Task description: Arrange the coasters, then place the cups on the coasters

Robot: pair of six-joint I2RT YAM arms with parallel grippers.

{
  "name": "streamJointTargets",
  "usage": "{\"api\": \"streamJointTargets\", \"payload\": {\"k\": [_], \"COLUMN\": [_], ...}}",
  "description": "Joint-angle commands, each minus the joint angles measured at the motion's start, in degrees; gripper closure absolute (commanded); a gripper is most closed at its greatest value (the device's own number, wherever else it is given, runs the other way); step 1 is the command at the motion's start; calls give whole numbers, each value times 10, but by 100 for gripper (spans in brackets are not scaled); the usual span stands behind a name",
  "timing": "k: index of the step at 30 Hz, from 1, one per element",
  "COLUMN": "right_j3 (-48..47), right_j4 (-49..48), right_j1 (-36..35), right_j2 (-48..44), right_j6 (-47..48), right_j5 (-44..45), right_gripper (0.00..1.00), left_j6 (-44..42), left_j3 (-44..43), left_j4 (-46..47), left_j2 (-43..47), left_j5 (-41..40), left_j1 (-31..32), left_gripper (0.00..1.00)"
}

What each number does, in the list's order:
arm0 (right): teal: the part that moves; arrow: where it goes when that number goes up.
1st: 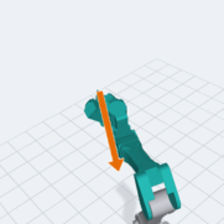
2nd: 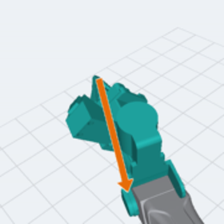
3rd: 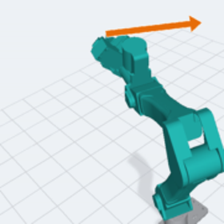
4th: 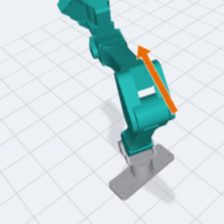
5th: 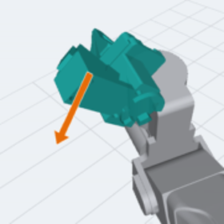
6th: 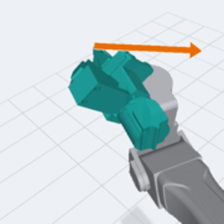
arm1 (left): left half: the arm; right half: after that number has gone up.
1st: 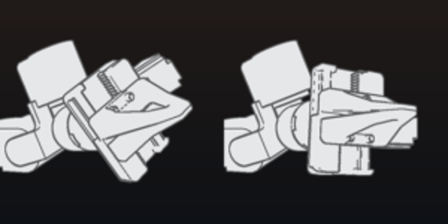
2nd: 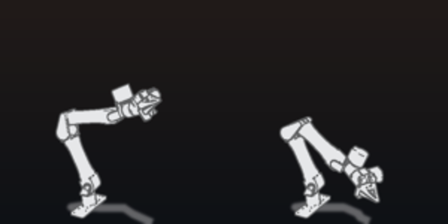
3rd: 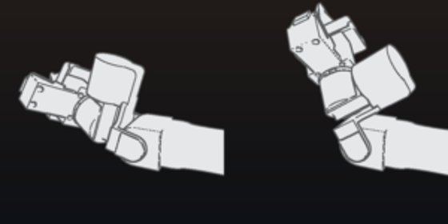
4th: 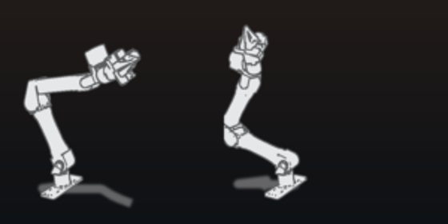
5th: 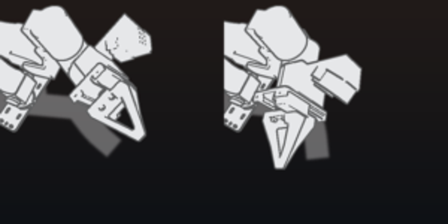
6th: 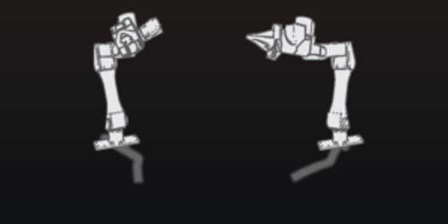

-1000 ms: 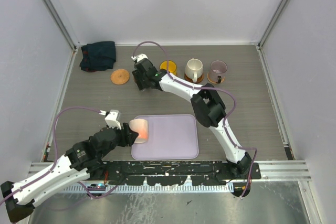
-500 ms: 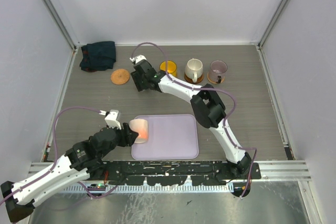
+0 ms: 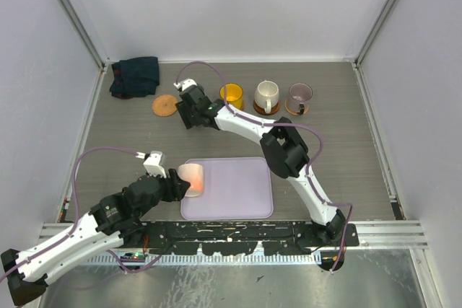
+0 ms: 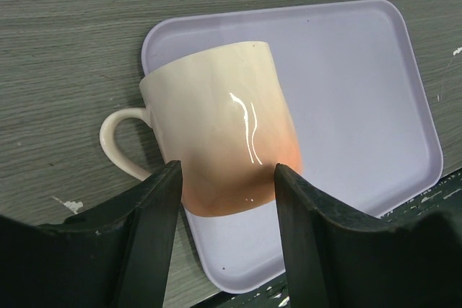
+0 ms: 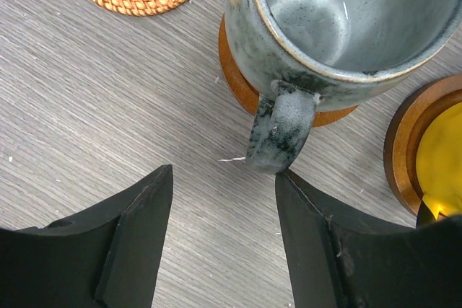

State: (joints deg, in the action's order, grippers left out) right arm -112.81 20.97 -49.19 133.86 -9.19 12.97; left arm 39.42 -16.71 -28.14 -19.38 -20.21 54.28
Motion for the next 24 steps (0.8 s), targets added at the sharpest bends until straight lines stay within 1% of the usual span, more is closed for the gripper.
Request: {"api": "streamJointTargets", "payload": {"k": [1,8,13,17,20,22,24], "right_j3": [-6,-7,10,66,113,138,154], "right_j4": [-23,-21,-16,-20,-25,-24,-17], "right_j1": [-6,-12,-16,-21,-23,-23,-23], "right_j2": [-41,-42,-62,-119,-168,-200,-228], "right_j6": [-2,-4,-14,-27,-40,-49,-54], "right_j5": [0,0,3,14,11,1,-34], "right_gripper": [37,37,36,35,31,29,29], "left_j6": [4,4,3,4,5,5,4], "left_j3": [-12,-14,-21,-25,-28,-30,-29], "left_j4": [-4,-6,-6,-7,-11,-13,-14], "left_j2": [3,5,4,1,-3,-6,-9], "left_j5": [-16,-19,-23,-25,-27,-26,-24], "left_j1": [2,2,1,1,2,1,2], "left_gripper": [45,45,44,41,37,36,36]}}
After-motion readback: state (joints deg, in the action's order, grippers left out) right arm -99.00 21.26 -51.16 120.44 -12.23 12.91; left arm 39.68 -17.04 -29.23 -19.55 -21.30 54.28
